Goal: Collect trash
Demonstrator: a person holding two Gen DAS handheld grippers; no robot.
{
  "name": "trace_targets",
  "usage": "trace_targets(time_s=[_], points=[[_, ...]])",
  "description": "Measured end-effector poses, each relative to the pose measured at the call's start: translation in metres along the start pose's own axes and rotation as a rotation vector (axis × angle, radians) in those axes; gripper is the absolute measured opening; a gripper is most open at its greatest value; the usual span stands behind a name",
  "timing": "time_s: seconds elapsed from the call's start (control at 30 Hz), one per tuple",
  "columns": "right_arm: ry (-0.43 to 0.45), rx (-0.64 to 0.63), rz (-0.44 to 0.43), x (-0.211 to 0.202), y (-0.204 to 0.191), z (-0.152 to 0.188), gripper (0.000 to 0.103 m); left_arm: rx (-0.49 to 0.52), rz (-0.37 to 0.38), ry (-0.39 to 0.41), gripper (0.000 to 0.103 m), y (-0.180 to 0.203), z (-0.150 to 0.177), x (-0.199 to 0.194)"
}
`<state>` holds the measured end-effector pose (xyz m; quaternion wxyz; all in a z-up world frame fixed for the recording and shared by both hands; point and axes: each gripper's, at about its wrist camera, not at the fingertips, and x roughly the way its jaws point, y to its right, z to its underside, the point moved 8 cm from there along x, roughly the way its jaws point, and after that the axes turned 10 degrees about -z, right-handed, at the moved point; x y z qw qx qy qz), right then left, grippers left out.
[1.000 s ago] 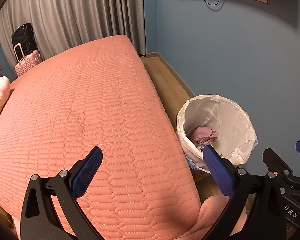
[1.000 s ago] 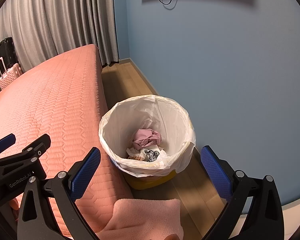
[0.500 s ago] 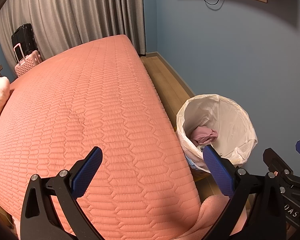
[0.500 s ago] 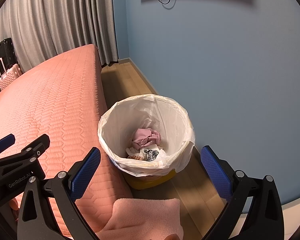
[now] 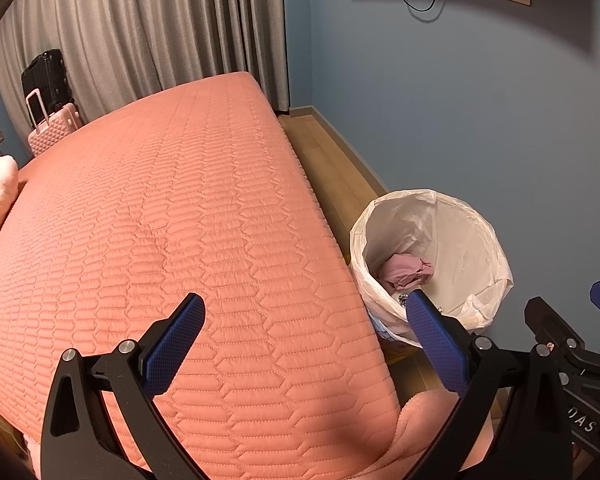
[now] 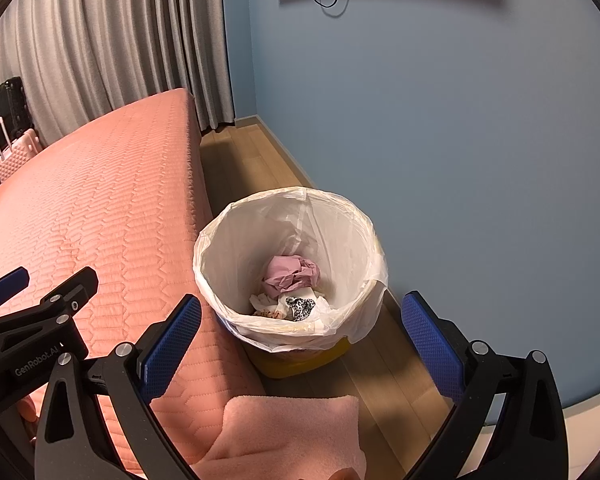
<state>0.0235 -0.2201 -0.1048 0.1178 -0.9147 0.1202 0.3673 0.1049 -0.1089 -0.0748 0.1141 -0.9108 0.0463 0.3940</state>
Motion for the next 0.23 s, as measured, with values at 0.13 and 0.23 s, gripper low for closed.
trace_targets(time_s=[0.13, 0.23], points=[[0.0, 0.001, -0.001, 0.0001, 0.0006, -0.0009, 0.098, -0.003, 0.003, 0.002, 0.096, -0.0006, -0.0012, -0.0008], [0.0, 0.001, -0.001, 0.0003, 0.0007, -0.001, 0.098, 0.01, 0.014, 0.004, 0.096, 0.001, -0.0018, -0.0011]])
